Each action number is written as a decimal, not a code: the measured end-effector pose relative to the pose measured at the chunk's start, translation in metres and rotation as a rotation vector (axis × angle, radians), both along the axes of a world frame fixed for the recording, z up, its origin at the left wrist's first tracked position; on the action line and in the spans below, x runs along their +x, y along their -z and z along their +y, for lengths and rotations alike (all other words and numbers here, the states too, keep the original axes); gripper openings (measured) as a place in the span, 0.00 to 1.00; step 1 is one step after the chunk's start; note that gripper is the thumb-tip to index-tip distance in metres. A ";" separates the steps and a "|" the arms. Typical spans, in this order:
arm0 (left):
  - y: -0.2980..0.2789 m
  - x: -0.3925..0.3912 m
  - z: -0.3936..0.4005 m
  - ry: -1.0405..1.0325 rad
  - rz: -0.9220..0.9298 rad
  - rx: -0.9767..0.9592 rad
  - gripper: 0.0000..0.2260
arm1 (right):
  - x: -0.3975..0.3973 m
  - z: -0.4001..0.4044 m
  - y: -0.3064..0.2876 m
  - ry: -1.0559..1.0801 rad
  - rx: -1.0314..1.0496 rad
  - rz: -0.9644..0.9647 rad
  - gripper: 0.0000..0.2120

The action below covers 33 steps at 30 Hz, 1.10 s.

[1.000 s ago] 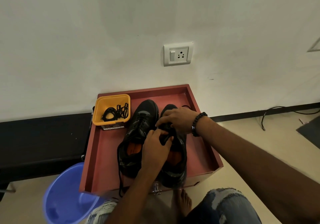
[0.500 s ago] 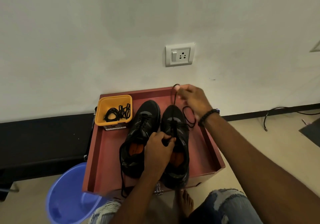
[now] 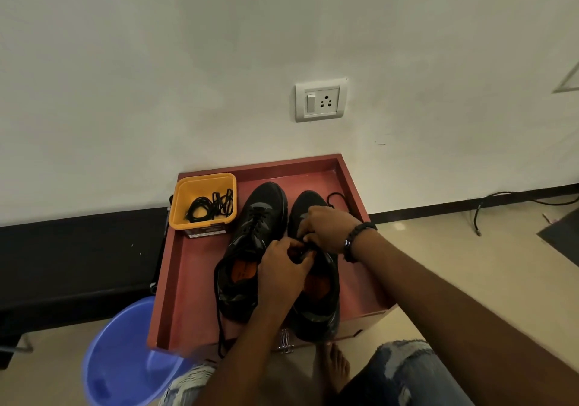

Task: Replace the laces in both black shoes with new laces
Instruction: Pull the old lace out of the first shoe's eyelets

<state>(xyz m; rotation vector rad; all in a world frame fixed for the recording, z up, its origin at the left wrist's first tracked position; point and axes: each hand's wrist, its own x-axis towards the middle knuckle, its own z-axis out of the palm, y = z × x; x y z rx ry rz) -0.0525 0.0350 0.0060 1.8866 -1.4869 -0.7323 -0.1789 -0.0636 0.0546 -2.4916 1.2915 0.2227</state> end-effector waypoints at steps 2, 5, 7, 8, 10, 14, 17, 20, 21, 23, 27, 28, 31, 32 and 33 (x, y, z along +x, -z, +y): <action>0.001 0.002 -0.002 0.002 0.020 0.000 0.15 | 0.000 -0.004 -0.004 -0.058 -0.018 0.037 0.08; 0.003 0.003 -0.002 0.005 0.016 0.010 0.16 | 0.002 -0.003 -0.011 -0.153 -0.109 0.153 0.09; 0.003 0.003 -0.001 -0.007 0.019 0.004 0.15 | 0.000 -0.006 -0.020 -0.050 -0.150 0.018 0.10; 0.002 0.002 -0.002 -0.011 0.018 -0.004 0.15 | -0.001 -0.011 -0.025 0.073 -0.144 -0.166 0.09; 0.001 0.001 -0.002 -0.013 -0.001 -0.013 0.13 | -0.007 -0.026 -0.039 0.333 -0.171 -0.590 0.08; -0.001 0.001 -0.001 -0.015 -0.010 -0.012 0.12 | -0.019 -0.037 -0.047 0.690 -0.239 -0.924 0.06; -0.002 0.002 -0.001 -0.017 0.000 -0.016 0.12 | -0.022 -0.033 -0.024 0.615 -0.129 -0.660 0.07; -0.002 0.002 -0.002 -0.012 0.019 -0.026 0.12 | -0.023 -0.020 0.000 0.507 -0.055 -0.456 0.14; -0.003 0.004 -0.002 -0.001 0.016 -0.029 0.12 | -0.023 -0.016 0.006 0.483 -0.044 -0.443 0.13; -0.003 0.007 0.000 0.021 0.010 -0.029 0.11 | -0.024 -0.006 0.018 0.450 0.035 -0.447 0.09; -0.004 0.012 0.007 0.054 0.033 -0.017 0.12 | -0.029 0.010 0.031 0.358 0.091 -0.410 0.10; -0.005 0.013 0.007 0.073 0.044 -0.008 0.12 | -0.031 0.012 0.031 0.343 0.080 -0.416 0.10; -0.009 0.016 -0.004 0.143 0.058 0.031 0.12 | -0.035 0.013 0.030 0.312 0.043 -0.424 0.06; -0.010 0.016 -0.011 0.160 0.046 0.034 0.13 | -0.035 0.013 0.029 0.305 0.025 -0.411 0.03; -0.011 0.015 -0.018 0.181 0.010 0.037 0.14 | -0.034 0.014 0.027 0.291 0.001 -0.385 0.02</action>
